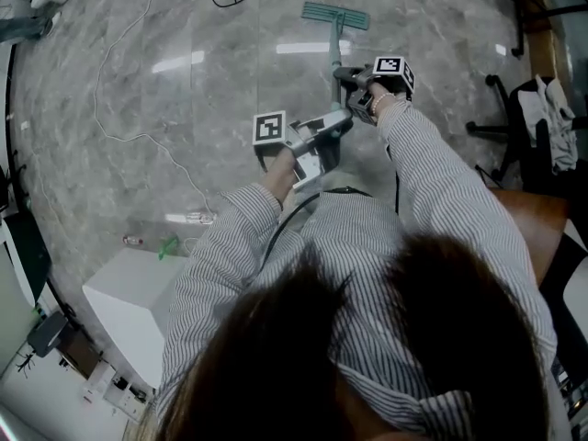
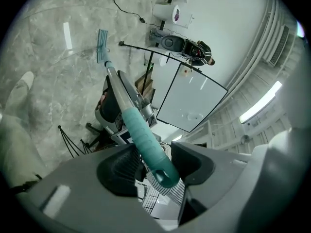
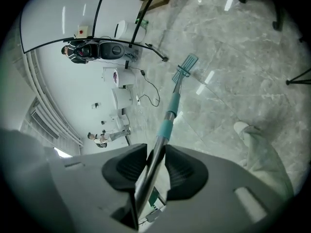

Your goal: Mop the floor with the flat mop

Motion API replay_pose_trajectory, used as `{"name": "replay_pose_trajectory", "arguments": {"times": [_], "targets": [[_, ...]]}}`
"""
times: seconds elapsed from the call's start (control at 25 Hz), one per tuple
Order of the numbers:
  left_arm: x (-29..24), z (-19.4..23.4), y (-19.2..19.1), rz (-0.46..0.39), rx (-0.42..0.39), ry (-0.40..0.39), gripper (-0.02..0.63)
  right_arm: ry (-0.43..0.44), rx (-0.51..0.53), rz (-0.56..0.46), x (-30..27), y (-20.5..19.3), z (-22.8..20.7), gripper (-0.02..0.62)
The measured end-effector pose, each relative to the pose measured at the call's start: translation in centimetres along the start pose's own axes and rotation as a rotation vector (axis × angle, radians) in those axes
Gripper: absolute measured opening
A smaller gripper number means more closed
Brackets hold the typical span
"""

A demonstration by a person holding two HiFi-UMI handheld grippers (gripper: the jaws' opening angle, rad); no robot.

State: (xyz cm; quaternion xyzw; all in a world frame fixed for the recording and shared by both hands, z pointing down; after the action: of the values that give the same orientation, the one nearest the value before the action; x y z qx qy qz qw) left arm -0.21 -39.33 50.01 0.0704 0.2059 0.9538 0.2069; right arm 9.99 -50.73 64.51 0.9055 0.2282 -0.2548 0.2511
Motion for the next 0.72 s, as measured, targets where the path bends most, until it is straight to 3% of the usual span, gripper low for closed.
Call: {"name": "replay_pose_trajectory", "arguments": {"times": [0.28, 0.56, 0.72], "targets": [[-4.2, -2.2, 6.0, 0.045, -0.007, 0.074, 0.202, 0.014, -0.009, -0.004, -1.7, 6.6, 3.6, 0.115], [-5.2, -2.4, 7.3, 0.173, -0.030, 0.157, 0.198, 0.036, -0.039, 0.012, -2.2, 8.4, 3.4, 0.110], [-5.0, -2.1, 7.0, 0.174, -0.025, 0.155, 0.195, 0.108, -0.124, -0.010, -2.2, 7.9, 2.7, 0.109]]}}
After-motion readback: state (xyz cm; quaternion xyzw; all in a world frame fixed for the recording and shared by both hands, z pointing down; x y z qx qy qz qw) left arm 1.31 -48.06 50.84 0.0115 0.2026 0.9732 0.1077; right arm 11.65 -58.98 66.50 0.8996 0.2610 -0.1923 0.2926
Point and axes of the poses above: the fingertips, and each gripper's own axes: x backward along the fingers, z to its left, y out of its top, the point moved 6 cm from there along x, backward along the fingers, and after that the axes turned 1 degree about -y, right-handed, at the moved point
